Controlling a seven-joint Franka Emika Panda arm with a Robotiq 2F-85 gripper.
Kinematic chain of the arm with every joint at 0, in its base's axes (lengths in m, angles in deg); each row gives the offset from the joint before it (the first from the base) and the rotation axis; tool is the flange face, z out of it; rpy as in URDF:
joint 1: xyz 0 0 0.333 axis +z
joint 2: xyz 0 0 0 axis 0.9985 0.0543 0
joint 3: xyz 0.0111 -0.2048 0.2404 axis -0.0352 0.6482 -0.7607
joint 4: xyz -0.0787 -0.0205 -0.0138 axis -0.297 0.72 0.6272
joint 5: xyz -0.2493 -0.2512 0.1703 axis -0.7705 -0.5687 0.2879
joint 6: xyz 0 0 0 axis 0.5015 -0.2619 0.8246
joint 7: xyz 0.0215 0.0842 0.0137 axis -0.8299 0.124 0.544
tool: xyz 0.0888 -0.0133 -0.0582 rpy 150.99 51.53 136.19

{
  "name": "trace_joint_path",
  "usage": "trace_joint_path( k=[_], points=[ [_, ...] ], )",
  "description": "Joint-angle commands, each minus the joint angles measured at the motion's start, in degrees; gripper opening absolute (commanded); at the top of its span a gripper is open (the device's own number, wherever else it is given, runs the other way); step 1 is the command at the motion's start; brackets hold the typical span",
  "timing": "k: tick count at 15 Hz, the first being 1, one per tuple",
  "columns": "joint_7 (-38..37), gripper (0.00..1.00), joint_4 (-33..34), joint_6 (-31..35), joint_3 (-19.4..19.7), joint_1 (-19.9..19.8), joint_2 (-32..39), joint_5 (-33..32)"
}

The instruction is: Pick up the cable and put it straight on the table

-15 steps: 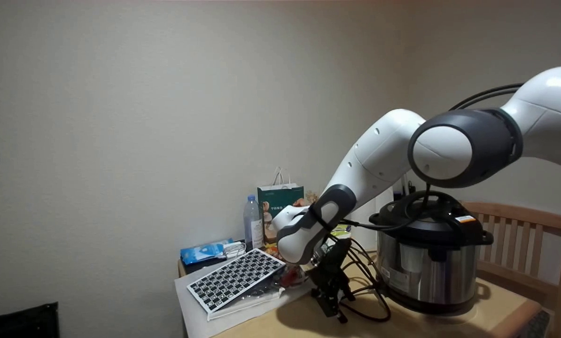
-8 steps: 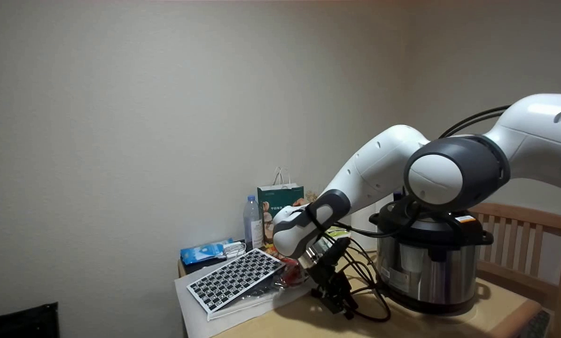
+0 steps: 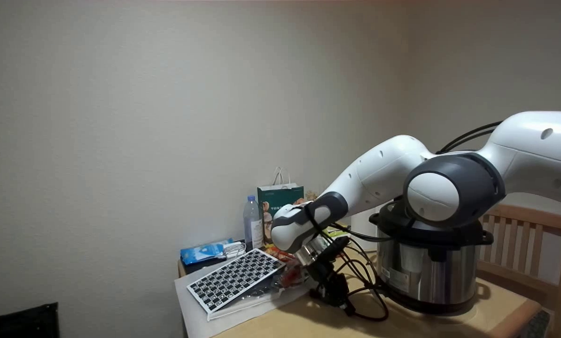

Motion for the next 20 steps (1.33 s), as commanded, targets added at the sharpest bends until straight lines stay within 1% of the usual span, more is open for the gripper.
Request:
trace_joint_path(
  k=[1,2,5,7,10,12,14,16,17,19,20],
  points=[
    [2.01,0.05,3.16,-2.13,-1.37,-1.04,1.50,1.65],
    [0.72,0.05,2.35,-1.44,-1.36,-0.43,0.76,1.43],
    [-1.84,0.05,-3.19,2.48,-2.03,3.14,-3.79,-0.06],
    [-3.70,0.05,-5.33,2.35,-2.88,5.59,-6.07,0.35],
    [-9.03,0.05,-6.63,2.62,-3.12,9.09,-7.69,0.75],
    [-14.55,0.05,-6.03,4.07,-2.48,10.61,-7.57,1.13],
    [-18.26,0.05,-3.60,-0.99,-2.22,11.29,-6.34,1.83],
    [-19.46,0.05,-3.24,-3.28,-2.69,11.73,-5.99,2.40],
    [-18.79,0.05,-3.56,-4.53,-3.06,12.49,-6.07,2.11],
    [-13.64,0.05,-4.79,-7.07,-3.68,14.49,-6.38,-1.01],
    [-12.83,0.05,-5.40,-7.77,-3.90,15.49,-6.37,-1.96]
  ],
)
